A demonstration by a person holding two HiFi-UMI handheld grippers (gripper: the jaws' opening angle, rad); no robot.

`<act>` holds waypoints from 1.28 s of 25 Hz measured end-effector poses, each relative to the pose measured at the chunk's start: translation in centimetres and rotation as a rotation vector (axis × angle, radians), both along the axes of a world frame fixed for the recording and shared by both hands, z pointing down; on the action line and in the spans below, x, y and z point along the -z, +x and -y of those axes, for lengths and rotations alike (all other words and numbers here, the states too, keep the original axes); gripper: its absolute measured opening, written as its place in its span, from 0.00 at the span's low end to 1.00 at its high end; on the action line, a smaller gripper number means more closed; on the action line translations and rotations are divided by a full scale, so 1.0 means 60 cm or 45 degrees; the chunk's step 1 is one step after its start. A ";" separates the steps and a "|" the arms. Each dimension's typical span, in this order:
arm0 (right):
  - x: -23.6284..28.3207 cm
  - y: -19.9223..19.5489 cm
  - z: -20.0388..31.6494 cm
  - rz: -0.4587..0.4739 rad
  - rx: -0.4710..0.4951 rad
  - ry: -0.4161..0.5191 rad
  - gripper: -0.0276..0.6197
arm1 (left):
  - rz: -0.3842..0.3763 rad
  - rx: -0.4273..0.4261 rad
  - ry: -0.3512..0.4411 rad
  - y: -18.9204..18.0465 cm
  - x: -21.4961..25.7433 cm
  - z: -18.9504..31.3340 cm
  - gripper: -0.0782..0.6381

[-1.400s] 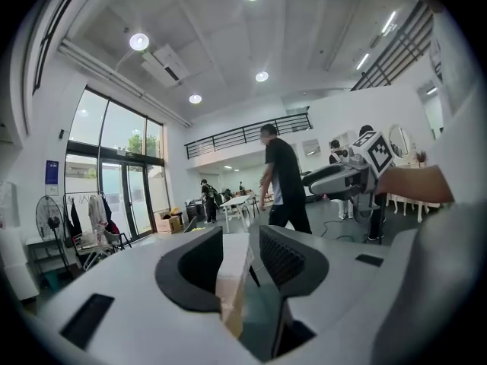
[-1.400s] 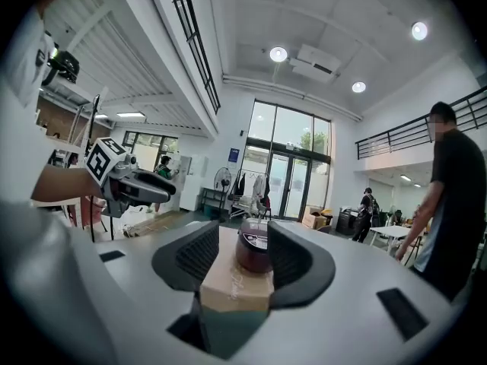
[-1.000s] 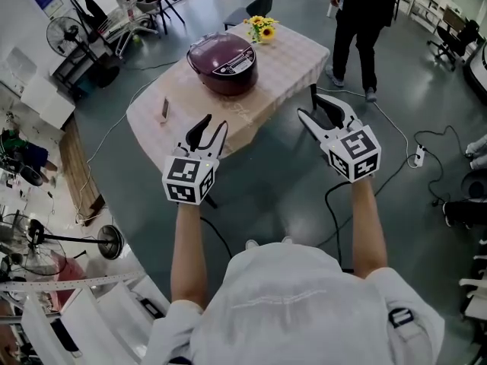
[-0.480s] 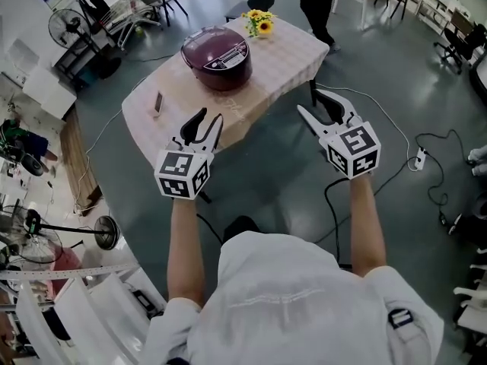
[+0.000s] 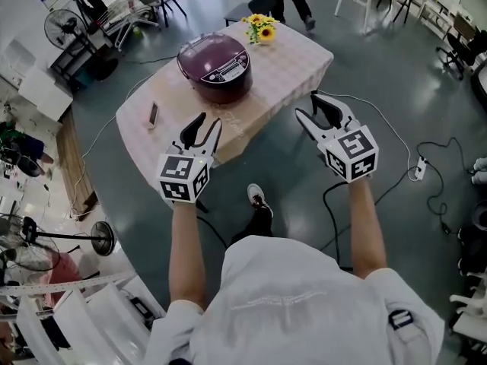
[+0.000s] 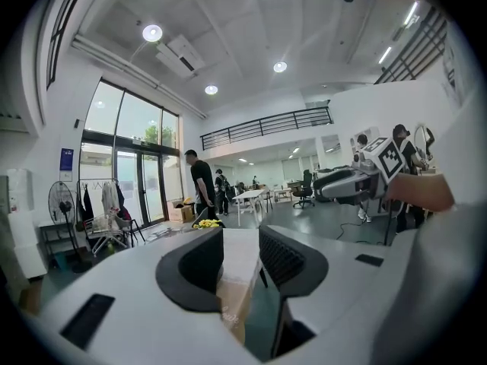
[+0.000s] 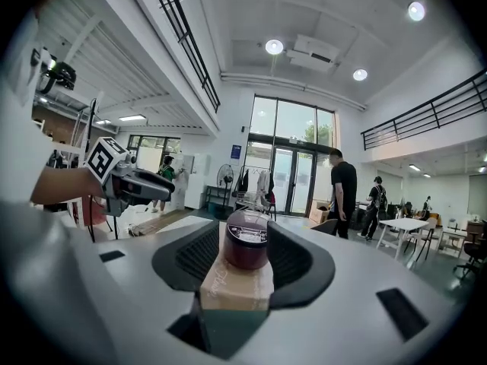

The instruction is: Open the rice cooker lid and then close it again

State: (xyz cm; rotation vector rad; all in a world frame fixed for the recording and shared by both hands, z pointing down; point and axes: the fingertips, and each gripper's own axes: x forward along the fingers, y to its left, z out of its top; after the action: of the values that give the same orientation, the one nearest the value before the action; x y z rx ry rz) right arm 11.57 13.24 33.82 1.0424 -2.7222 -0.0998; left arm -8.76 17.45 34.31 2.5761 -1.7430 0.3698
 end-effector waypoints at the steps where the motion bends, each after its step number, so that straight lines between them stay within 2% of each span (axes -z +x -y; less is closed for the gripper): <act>1: -0.001 -0.007 0.015 -0.007 0.006 0.000 0.37 | -0.008 0.008 -0.003 -0.008 -0.002 0.018 0.34; 9: 0.001 -0.052 0.171 -0.034 0.006 -0.010 0.37 | -0.031 0.005 -0.019 -0.052 -0.014 0.180 0.33; 17: -0.002 -0.116 0.315 -0.065 0.022 -0.043 0.37 | -0.069 0.037 -0.042 -0.128 -0.019 0.325 0.33; 24: -0.013 -0.174 0.401 -0.086 0.053 -0.067 0.37 | -0.086 0.041 -0.087 -0.169 -0.046 0.408 0.33; 32: -0.063 -0.207 0.451 -0.116 0.122 -0.152 0.36 | -0.095 0.076 -0.173 -0.188 -0.085 0.452 0.33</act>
State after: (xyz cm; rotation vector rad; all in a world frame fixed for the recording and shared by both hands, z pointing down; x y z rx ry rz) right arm -0.86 -13.82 37.62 0.8535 -2.6595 -0.0003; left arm -20.03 -9.66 39.40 2.4070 -1.7027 0.3714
